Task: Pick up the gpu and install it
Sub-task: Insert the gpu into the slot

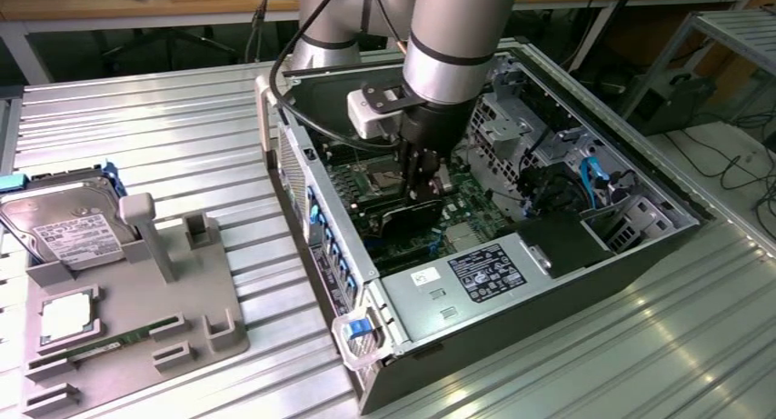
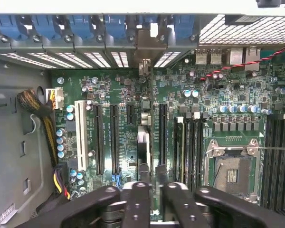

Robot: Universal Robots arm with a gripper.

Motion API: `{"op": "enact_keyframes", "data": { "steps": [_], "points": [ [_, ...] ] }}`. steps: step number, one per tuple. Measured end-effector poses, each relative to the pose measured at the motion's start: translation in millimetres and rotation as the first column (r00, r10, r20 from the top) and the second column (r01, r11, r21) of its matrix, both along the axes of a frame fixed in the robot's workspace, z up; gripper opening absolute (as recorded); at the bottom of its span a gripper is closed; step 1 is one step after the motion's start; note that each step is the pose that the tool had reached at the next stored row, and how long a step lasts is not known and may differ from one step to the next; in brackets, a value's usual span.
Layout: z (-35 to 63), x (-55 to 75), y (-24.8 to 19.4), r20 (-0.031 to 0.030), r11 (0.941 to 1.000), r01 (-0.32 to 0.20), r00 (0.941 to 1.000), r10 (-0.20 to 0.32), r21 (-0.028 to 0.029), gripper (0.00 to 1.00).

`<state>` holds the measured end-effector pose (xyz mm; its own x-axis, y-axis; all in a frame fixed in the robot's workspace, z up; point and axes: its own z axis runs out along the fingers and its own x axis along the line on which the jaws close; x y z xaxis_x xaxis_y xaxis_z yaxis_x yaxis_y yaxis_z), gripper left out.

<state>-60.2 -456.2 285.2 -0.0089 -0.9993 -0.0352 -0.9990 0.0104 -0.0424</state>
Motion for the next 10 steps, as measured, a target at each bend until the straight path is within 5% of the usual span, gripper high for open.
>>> {"op": "enact_keyframes", "data": {
  "steps": [10],
  "points": [
    [0.7,0.0,0.0,0.0,1.0,0.0,1.0,0.0,0.0,0.11]
  ]
}}
